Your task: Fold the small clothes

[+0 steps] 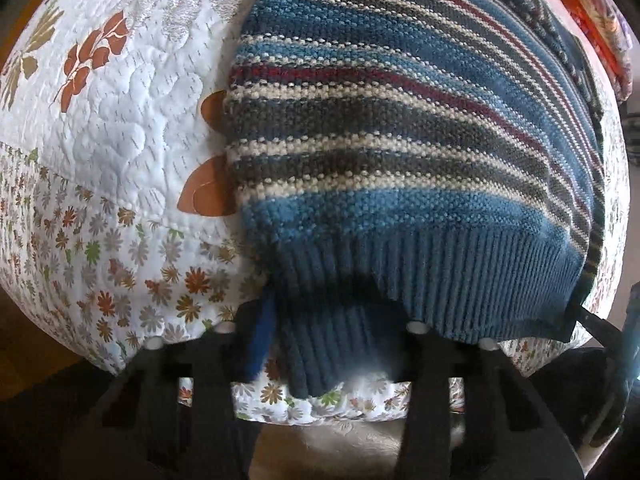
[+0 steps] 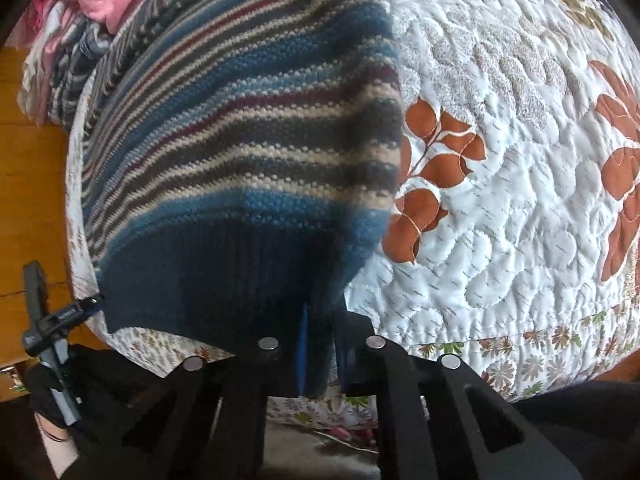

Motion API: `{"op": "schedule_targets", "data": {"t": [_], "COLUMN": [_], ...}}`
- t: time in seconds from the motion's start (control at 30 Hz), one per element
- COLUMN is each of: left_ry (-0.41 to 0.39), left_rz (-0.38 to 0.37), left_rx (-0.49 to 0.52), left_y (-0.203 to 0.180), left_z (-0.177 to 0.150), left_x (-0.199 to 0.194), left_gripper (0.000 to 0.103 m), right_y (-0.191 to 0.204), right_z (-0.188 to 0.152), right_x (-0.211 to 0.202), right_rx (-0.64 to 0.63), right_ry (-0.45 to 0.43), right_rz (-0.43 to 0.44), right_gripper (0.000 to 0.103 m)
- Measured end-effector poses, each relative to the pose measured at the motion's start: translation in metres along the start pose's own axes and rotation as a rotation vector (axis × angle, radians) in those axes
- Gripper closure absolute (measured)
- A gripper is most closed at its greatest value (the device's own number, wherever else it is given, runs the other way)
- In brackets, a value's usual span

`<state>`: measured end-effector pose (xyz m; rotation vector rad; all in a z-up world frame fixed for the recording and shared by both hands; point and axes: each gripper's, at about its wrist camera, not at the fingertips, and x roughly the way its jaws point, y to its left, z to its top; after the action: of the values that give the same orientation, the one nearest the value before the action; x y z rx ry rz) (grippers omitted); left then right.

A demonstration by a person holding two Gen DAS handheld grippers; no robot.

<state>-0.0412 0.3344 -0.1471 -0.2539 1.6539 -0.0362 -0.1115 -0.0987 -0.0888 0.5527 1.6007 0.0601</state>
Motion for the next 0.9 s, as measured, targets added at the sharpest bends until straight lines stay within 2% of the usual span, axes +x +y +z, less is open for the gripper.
{"op": "schedule_targets", "data": {"t": [0.03, 0.1, 0.17, 0.37, 0.47, 0.63, 0.9], "left_ry": [-0.008, -0.021, -0.049, -0.158, -0.203, -0.242, -0.220], "left_rz": [-0.003, -0.033, -0.105, -0.224, -0.244, -0.261, -0.271], "left_rx": [0.000, -0.005, -0.018, -0.007, -0.021, -0.046, -0.056], "left_y": [0.000, -0.001, -0.001, 0.002, 0.007, 0.015, 0.010], "left_z": [0.001, 0.005, 0.007, 0.014, 0.018, 0.055, 0.115], "left_x": [-0.003, -0.011, -0.022, -0.060, -0.074, -0.092, -0.088], "left_gripper": [0.089, 0.092, 0.093, 0.093, 0.093, 0.093, 0.093], "right_y": [-0.001, -0.006, -0.005, -0.006, 0.001, 0.014, 0.026], "right_z": [0.001, 0.002, 0.004, 0.026, 0.045, 0.077, 0.141], "right_x": [-0.005, -0.016, -0.028, -0.061, -0.070, -0.081, -0.077], "right_rx": [0.004, 0.010, 0.005, 0.002, 0.008, 0.002, 0.032], "right_ry": [-0.012, -0.039, -0.082, -0.173, -0.194, -0.202, -0.173], "right_rz": [0.029, 0.087, 0.129, 0.216, 0.226, 0.214, 0.223], "right_gripper": [0.093, 0.093, 0.093, 0.094, 0.094, 0.094, 0.094]}}
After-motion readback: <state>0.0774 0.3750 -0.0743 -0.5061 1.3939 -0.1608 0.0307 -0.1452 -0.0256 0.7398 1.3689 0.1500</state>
